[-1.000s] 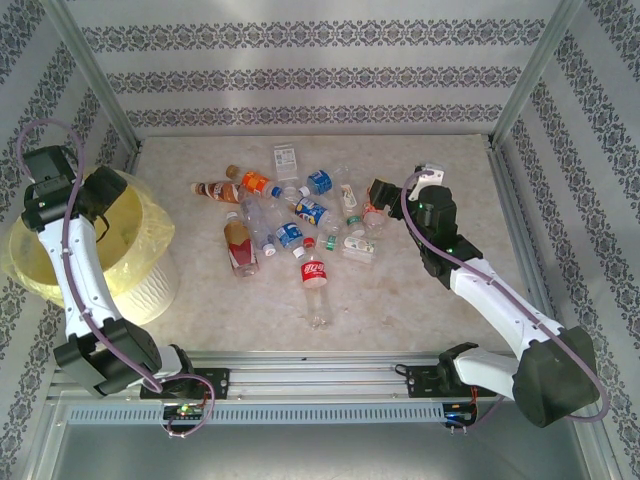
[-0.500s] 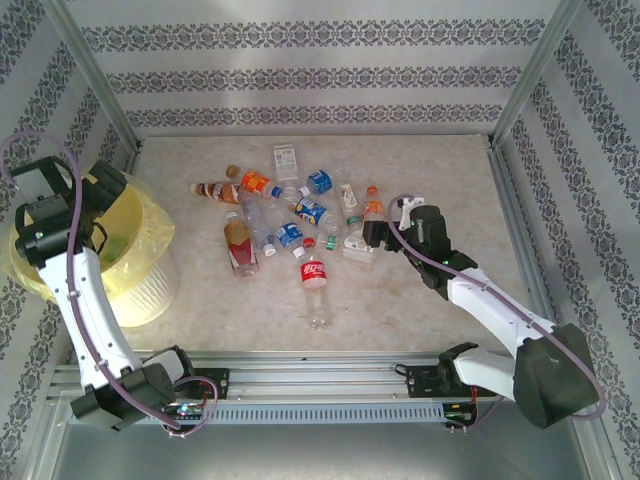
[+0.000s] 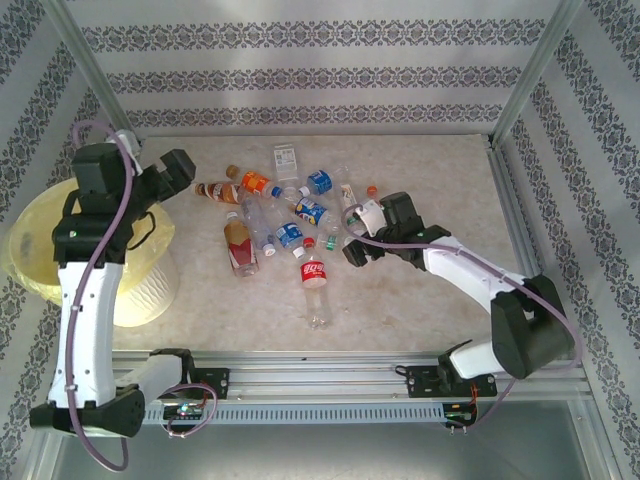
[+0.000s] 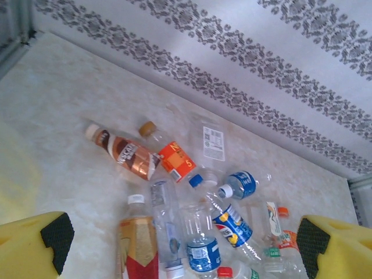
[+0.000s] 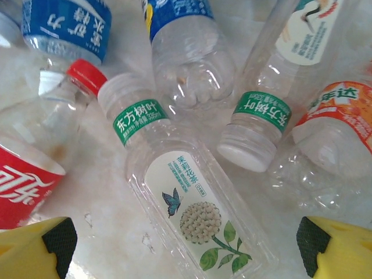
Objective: Put the plastic bottles in the bin
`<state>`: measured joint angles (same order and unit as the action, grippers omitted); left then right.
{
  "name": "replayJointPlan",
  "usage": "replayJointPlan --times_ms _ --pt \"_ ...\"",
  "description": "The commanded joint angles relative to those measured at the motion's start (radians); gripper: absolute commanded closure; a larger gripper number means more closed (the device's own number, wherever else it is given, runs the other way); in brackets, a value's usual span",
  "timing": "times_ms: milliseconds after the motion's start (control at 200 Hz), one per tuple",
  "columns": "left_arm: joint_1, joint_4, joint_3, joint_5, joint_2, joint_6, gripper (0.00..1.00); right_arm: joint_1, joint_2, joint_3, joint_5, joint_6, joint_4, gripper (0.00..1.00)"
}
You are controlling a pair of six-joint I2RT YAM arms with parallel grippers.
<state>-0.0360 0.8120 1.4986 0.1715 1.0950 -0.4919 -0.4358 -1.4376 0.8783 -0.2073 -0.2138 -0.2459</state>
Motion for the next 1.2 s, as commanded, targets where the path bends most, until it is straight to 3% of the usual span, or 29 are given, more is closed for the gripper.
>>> replayJointPlan --times_ms 0,225,580,949,1014,1199 --pt "0.044 -0.074 0.031 -0.008 0.027 -0.015 0.0 0.001 -0.056 0.057 -0.043 -0.199 -0.099 0.02" --pt "0.13 -0.223 -0.015 0.146 0.053 -0.013 0.0 0.006 -0.191 0.163 -0.044 -0.352 -0.189 0.02" --pt "0.169 -0.323 -0.072 0.221 0.073 -0.016 0.0 0.001 -0.346 0.283 0.008 -0.473 -0.409 0.08" --pt "0.188 -0.352 -0.078 0.249 0.127 -0.017 0.0 -0.03 -0.33 0.171 0.119 -0.478 -0.247 0.16" --pt "0.192 -0.356 -0.08 0.245 0.136 -0.023 0.0 -0.034 -0.316 0.153 0.128 -0.468 -0.224 0.24" --pt "0.209 -0.369 -0.082 0.241 0.155 -0.02 0.0 -0.039 -0.193 0.104 0.095 -0.434 -0.163 0.35"
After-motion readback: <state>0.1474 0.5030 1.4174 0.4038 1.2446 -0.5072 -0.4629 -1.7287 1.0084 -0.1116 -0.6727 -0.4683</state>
